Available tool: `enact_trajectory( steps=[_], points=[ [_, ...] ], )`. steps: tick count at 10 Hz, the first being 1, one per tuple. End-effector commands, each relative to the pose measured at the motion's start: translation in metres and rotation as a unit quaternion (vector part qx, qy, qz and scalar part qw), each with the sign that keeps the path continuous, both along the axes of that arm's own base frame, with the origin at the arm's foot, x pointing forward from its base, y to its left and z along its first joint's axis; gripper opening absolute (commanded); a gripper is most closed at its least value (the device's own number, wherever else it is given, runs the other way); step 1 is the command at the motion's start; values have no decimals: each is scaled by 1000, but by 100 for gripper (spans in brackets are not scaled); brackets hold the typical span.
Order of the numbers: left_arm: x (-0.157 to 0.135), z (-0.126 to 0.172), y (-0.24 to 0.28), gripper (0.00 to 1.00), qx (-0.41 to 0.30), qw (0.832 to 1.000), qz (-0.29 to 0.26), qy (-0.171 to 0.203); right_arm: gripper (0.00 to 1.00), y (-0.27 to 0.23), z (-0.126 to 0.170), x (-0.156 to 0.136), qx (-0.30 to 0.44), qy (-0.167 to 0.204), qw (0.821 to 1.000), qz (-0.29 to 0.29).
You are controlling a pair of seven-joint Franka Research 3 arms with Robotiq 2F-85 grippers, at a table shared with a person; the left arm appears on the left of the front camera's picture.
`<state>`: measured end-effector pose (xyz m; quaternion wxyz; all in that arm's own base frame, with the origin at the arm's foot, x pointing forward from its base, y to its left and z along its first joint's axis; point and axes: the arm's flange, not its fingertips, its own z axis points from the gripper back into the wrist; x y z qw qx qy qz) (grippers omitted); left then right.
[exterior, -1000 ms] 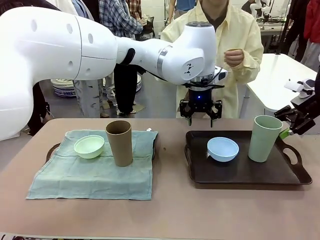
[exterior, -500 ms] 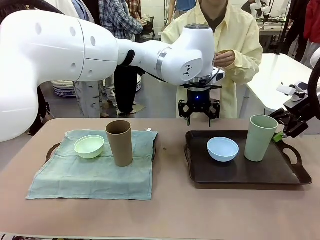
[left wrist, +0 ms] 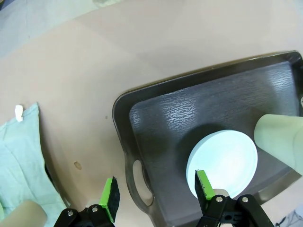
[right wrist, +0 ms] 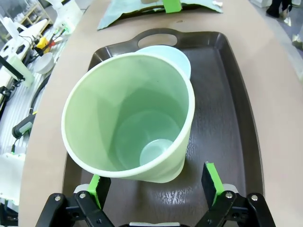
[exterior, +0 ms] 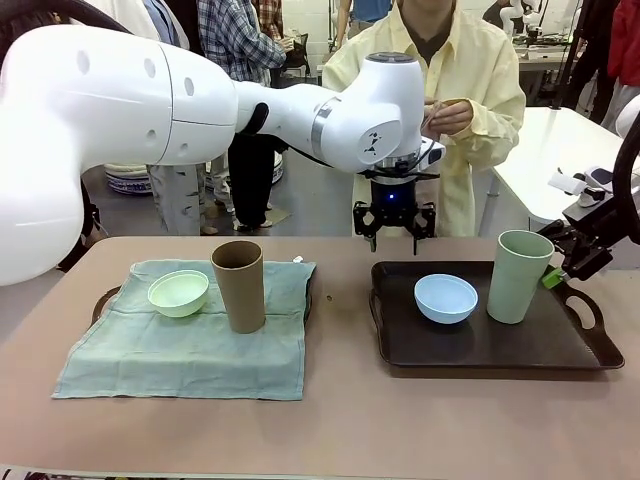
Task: Set up a tray with a mat and arrange the tableware.
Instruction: Pick up the Picnic Bowl and Reusable plastic cup from the Handle tray in front of the human's position and hold them in the air.
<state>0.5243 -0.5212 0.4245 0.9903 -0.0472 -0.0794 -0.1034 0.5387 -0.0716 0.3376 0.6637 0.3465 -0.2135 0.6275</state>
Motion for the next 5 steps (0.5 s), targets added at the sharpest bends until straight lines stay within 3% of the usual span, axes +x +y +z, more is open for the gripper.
enact_trajectory(
  steps=[1, 5],
  points=[
    [6, 6, -8, 84, 9, 1000, 10, 1, 100, 5, -6, -9, 8, -26, 1000, -11],
    [7, 0, -10, 84, 17, 1000, 11, 4, 100, 9, -10, -12, 27, -65, 997, -26]
  ],
)
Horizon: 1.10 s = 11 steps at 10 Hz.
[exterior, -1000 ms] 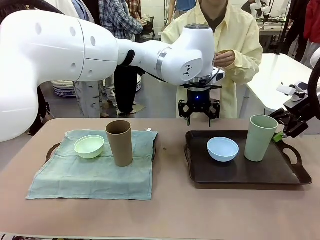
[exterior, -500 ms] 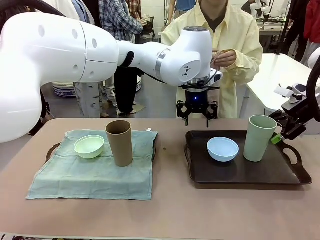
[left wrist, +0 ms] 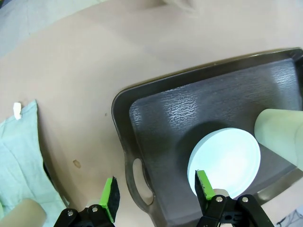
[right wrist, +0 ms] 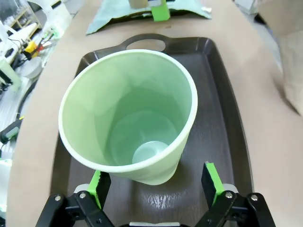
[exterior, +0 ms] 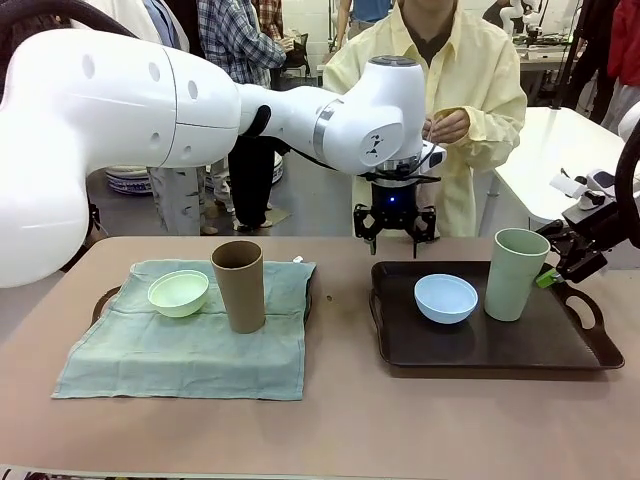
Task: Set up a tray with a mat and arrange the tableware.
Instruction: Pick up the Picnic Bowl and Reusable plastic cup from the Handle tray in front of the human's position and hold them in the air.
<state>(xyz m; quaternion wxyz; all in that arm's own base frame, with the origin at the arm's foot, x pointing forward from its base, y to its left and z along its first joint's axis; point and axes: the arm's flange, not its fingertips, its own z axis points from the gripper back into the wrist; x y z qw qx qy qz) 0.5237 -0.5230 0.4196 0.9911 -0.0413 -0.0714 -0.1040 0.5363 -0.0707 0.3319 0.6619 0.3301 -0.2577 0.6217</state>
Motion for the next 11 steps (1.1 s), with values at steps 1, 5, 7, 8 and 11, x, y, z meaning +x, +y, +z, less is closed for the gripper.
enact_trajectory(
  steps=[1, 5, 7, 8, 11],
  points=[
    [8, 4, -8, 84, 12, 1000, 13, -2, 100, 9, -5, -10, 8, -26, 1000, -4],
    [17, -7, -17, 84, 13, 1000, 20, 8, 100, 17, -8, -15, 9, -19, 1000, 15],
    [19, -17, -21, 84, 16, 1000, 19, 16, 100, 20, -8, -16, 13, -22, 999, 22],
    [19, -23, -25, 84, 16, 999, 18, 22, 100, 23, -9, -16, 15, -24, 999, 26],
    [16, -38, -36, 84, 14, 999, 17, 41, 100, 31, -11, -13, 20, -28, 999, 36]
  ],
)
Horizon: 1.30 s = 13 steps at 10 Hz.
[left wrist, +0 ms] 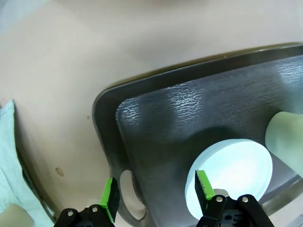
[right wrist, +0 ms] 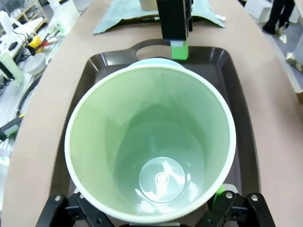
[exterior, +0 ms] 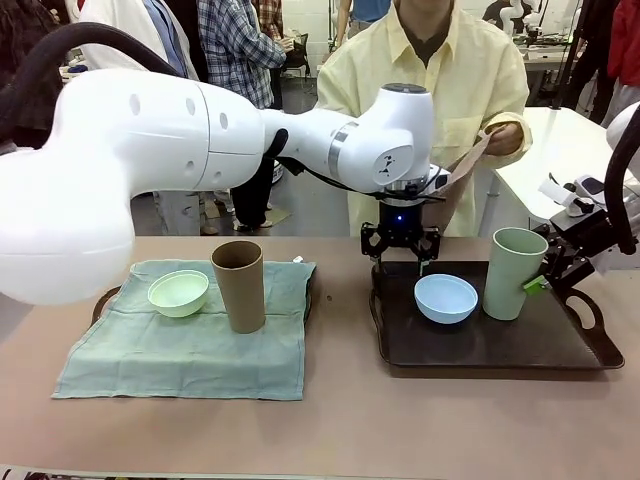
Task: Set up a tray with a mat and arrange the tableware.
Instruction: Pick up the Picnic Bowl and Reusable plastic cup from the Handle tray in front of the human's position and hold them in the air.
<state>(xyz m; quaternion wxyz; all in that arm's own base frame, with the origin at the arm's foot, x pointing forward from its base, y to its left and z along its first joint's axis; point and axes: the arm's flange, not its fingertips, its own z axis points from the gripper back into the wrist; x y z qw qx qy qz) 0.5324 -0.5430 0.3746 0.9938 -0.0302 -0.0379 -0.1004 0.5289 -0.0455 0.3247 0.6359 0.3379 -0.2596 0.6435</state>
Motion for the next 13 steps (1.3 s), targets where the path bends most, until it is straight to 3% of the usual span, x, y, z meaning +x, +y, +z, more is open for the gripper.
enact_trajectory(
  steps=[1, 4, 9, 13],
  points=[
    [4, 6, -21, 84, -5, 1000, 10, 5, 100, 7, -4, -4, 12, -17, 1000, 5],
    [-5, 6, -33, 84, -3, 1000, 3, 4, 100, 9, -7, 2, 16, -11, 1000, 6],
    [-18, -11, -40, 84, 9, 999, 13, 36, 100, 13, -8, 11, 36, -20, 999, 3],
    [-20, -18, -41, 84, 11, 1000, 18, 15, 100, 17, -8, 15, 41, -16, 999, -2]
  ],
)
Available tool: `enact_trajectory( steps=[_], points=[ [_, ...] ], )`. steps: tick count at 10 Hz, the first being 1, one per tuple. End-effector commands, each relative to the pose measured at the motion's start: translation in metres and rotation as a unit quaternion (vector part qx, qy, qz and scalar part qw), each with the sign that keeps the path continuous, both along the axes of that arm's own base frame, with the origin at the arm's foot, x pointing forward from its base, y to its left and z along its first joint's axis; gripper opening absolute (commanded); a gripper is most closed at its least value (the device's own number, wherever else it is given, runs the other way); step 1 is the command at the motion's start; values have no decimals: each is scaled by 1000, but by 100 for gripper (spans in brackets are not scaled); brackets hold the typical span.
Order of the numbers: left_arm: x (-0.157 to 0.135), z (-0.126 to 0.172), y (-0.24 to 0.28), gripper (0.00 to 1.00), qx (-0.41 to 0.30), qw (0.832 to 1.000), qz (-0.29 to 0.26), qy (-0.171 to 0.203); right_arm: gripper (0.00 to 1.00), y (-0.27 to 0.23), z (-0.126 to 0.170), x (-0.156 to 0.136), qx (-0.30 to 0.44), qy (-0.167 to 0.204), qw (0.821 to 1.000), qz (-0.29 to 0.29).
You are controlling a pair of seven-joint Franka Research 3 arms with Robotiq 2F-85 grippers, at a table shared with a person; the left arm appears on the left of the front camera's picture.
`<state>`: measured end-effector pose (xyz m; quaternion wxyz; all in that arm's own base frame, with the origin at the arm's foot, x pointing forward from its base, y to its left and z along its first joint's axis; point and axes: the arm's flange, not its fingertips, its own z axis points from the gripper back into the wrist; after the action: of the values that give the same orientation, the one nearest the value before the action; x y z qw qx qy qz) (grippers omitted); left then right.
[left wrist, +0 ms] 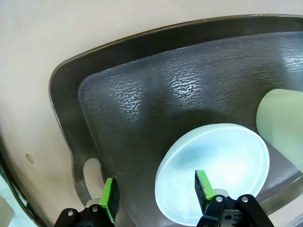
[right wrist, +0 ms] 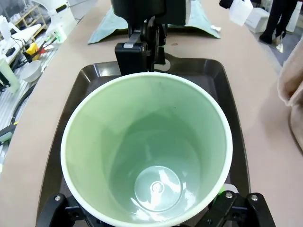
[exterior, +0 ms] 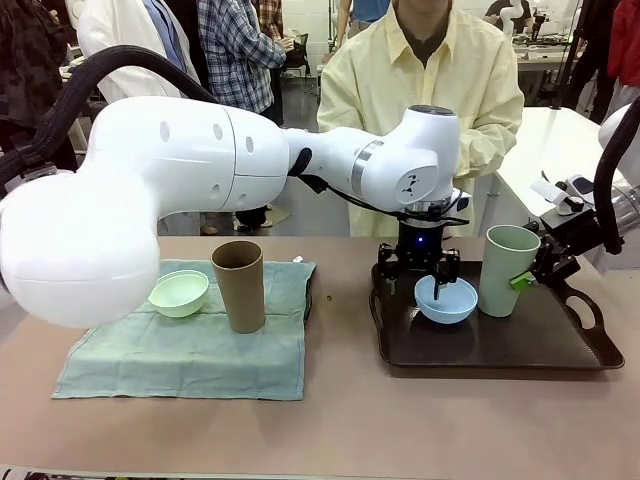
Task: Set up a tray with a mat and arrange the tableware.
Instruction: Pick up the Picnic Bowl and Reusable plastic cup from the Handle tray in front of the human's position and hold them in the air.
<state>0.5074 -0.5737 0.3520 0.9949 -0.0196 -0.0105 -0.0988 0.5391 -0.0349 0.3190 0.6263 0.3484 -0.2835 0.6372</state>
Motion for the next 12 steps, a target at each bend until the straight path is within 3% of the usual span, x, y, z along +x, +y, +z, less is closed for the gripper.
enact_trajectory(
  steps=[1, 4, 5, 6, 7, 8, 9, 10, 12],
  points=[
    [5, 4, -11, 84, -3, 1000, 18, -14, 100, 7, -3, 4, 17, -6, 1000, 2],
    [7, 3, -12, 84, -3, 1000, 20, -14, 100, 9, -4, 4, 27, 6, 1000, 14],
    [8, 2, -12, 77, -4, 1000, 18, -16, 100, 10, -4, 3, 28, 0, 999, 18],
    [8, 2, -12, 27, -4, 1000, 17, -15, 40, 10, -3, 2, 29, 1, 999, 25],
    [8, 2, -12, 20, -3, 1000, 17, -13, 40, 10, -3, 1, 28, -1, 999, 25],
    [9, 2, -13, 0, -2, 1000, 16, -13, 0, 9, -4, 3, 27, -2, 999, 25],
    [9, 2, -13, 0, -2, 1000, 17, -13, 34, 10, -5, 2, 26, -3, 999, 25],
    [9, 3, -14, 0, -2, 1000, 18, -13, 0, 10, -5, 2, 26, -3, 999, 25],
    [9, 3, -14, 0, -1, 1000, 19, -13, 0, 9, -6, 2, 25, -4, 999, 23]
  ],
)
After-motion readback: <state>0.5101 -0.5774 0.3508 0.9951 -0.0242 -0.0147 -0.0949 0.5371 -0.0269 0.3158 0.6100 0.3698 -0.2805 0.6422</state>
